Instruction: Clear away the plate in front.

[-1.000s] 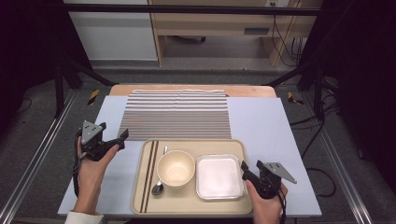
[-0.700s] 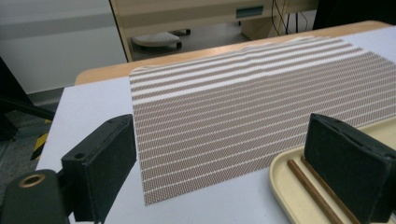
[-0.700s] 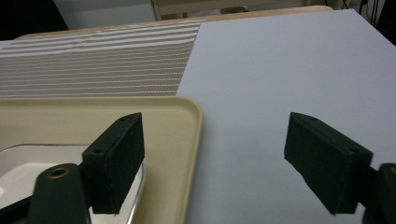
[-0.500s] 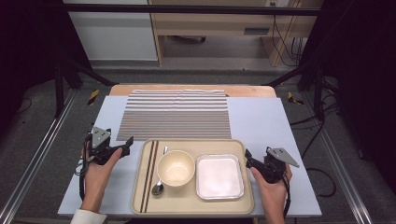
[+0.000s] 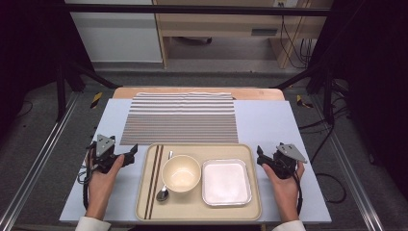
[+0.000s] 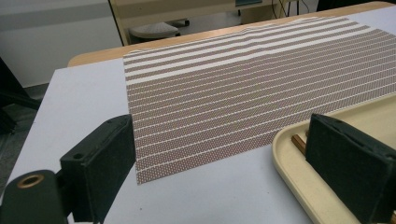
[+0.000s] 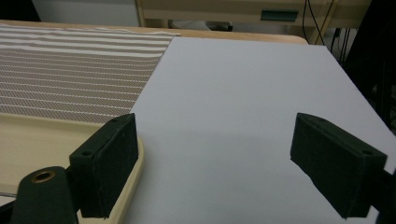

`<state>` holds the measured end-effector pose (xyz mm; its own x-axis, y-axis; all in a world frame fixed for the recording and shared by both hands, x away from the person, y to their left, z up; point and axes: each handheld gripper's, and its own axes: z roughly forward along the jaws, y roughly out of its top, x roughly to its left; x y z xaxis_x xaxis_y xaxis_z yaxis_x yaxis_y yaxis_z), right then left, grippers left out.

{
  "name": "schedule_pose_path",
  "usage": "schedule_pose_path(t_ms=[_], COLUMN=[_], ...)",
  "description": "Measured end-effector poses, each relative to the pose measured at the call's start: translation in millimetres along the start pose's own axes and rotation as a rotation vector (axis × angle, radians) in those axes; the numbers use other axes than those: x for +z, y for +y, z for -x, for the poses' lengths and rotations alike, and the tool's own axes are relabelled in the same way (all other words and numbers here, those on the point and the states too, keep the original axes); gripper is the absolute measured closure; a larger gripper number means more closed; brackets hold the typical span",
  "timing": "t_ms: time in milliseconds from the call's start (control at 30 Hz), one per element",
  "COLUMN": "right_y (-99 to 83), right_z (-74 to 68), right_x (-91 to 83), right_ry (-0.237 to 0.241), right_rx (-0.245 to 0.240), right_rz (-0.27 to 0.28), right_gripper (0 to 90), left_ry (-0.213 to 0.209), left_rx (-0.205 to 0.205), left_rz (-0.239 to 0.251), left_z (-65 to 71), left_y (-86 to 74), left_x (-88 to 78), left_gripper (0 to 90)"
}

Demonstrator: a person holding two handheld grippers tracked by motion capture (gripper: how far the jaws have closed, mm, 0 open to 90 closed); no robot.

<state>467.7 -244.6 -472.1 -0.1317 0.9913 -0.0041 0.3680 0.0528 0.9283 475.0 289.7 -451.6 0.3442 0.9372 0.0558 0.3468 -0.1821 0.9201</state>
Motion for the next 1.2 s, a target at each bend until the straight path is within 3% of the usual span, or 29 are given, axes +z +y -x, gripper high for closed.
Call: schedule_pose_path(t_ms=[433,667,1067,1200], right_y=[3.7,3.6,-5.6,-8.5], right_z=[10.5,14.8,13.8,11.4], right_x=[0.9,-5.8,-14.2,-15.5], right_ry=[-0.018,-0.015,0.022,-0.003], right_rx=[-0.06,-0.091,-0.118,-0.149], right_rz=[0.054,0.09,0.104,0.138], right_gripper=[15.4,14.5,10.8,10.2], left_ry=[-0.028,-0.035,-0.057,-0.061], left_rx=[-0.004,-0.011,-0.016,-0.013], left_rz=[0.074,0.079,0.102,0.113], left_z=[-4.3,-8.8,-6.9,-6.4], left_y=[-10.7,-15.3,-19.5,-20.0], left_x=[-6.0,-6.0,-9.9,-12.7], left_gripper=[7.4,7.3,7.3,7.0])
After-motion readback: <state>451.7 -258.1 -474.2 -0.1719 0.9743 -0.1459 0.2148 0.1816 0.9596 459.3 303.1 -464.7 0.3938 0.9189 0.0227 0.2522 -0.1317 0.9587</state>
